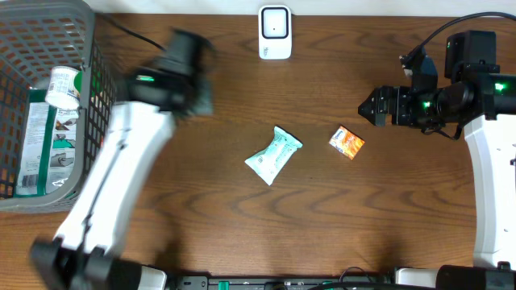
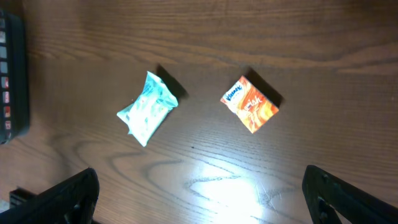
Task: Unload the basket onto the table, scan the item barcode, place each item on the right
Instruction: 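Swing the left gripper back over the basket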
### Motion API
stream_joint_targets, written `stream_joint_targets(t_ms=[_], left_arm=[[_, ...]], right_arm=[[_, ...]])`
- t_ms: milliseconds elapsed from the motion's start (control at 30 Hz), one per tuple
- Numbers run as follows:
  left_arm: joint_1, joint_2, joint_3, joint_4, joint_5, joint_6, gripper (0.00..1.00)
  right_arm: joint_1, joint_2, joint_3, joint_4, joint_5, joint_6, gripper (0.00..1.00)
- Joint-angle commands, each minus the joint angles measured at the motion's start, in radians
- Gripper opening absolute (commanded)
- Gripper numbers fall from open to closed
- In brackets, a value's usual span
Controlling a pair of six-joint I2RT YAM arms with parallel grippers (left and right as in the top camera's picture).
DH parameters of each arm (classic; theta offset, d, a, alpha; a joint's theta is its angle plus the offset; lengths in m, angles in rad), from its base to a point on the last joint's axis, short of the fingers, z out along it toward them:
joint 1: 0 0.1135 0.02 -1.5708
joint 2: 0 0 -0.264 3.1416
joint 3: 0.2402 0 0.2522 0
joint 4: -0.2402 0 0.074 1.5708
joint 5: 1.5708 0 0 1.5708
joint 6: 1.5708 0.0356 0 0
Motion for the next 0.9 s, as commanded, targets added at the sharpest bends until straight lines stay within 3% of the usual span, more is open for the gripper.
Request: stream_joint_targets(t_ms=[0, 133, 400, 600, 867], left_arm=[[0.116, -0.058, 0.222, -0.114, -0.027, 0.037, 0.07], [0.274, -0.058, 0.355, -0.205, -0.03, 0.039, 0.07], [0.585, 0.012, 0.356, -0.278, -0.03, -0.003, 0.13], [0.686, 0.158, 0.339, -0.311, -0.03, -0.002, 0.47], [0.695, 0.391, 0.339, -0.367, -0.029, 0.116, 0.73]], right_arm=[[0.002, -0.001, 0.018, 0.0, -0.005, 0.006, 0.99], [0.002, -0.001, 0.018, -0.001, -0.005, 0.006, 0.99], [0.002, -0.001, 0.018, 0.0, -0.005, 0.006, 0.99], [0.002, -0.001, 0.018, -0.001, -0.005, 0.006, 0.99], [0.002, -0.001, 0.018, -0.001, -0.005, 0.006, 0.99]])
